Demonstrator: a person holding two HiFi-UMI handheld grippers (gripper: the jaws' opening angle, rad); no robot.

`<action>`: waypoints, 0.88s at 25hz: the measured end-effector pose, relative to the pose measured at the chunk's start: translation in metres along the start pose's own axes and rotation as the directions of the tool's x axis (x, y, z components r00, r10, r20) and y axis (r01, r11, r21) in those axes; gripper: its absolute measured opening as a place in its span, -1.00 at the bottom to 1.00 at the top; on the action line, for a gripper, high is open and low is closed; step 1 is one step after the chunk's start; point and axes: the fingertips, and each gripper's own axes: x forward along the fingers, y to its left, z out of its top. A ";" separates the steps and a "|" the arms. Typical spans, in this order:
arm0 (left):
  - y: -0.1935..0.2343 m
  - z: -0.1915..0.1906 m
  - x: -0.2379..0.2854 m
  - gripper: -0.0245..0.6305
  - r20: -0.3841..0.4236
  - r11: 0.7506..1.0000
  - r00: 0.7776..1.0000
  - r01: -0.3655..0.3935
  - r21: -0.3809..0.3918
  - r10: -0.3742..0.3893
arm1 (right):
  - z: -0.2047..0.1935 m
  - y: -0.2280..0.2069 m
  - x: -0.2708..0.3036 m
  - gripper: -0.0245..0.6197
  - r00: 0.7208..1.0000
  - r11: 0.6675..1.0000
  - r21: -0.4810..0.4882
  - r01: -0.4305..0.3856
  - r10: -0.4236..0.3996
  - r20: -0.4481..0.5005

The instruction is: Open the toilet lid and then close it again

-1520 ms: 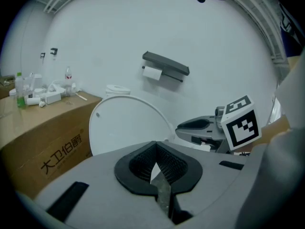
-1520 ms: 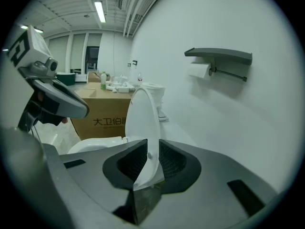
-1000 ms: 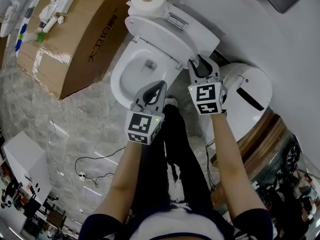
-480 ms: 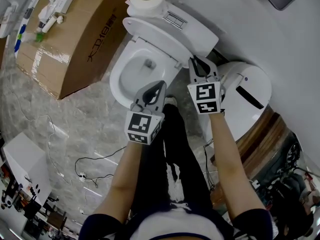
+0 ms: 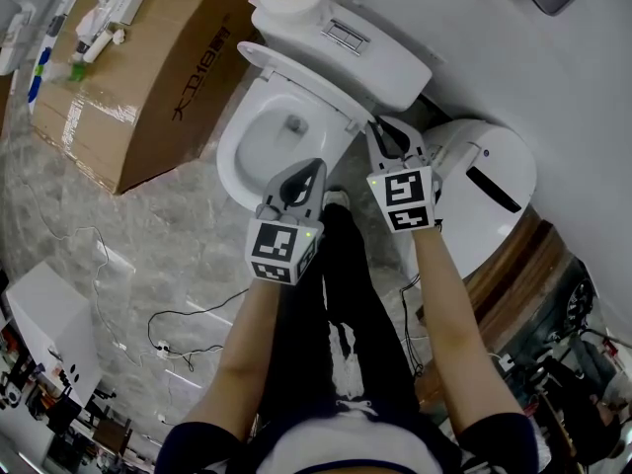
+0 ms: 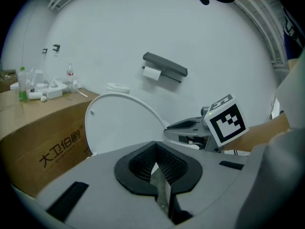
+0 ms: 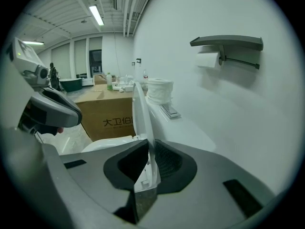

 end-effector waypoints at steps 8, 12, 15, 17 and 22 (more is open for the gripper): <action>0.006 -0.004 -0.007 -0.91 -0.002 1.000 1.000 -0.023 -0.017 0.023 | -0.003 0.021 -0.006 -0.81 0.999 0.999 -0.007 -0.034 0.034 -0.004; 0.007 -0.008 -0.009 -0.91 -0.009 1.000 1.000 -0.024 -0.019 0.024 | -0.005 0.029 -0.008 -0.81 0.999 0.999 -0.004 -0.045 0.045 -0.003; 0.007 -0.011 -0.011 -0.91 -0.014 1.000 1.000 -0.021 -0.021 0.021 | -0.006 0.035 -0.009 -0.81 0.998 0.998 -0.002 -0.058 0.058 -0.006; 0.006 -0.012 -0.012 -0.91 -0.016 1.000 1.000 -0.019 -0.023 0.019 | -0.008 0.038 -0.010 -0.81 0.998 0.998 -0.004 -0.067 0.067 -0.007; 0.010 -0.016 -0.012 -0.91 -0.029 0.999 0.999 -0.029 -0.032 0.028 | -0.010 0.050 -0.014 -0.81 0.995 0.995 -0.002 -0.097 0.097 -0.006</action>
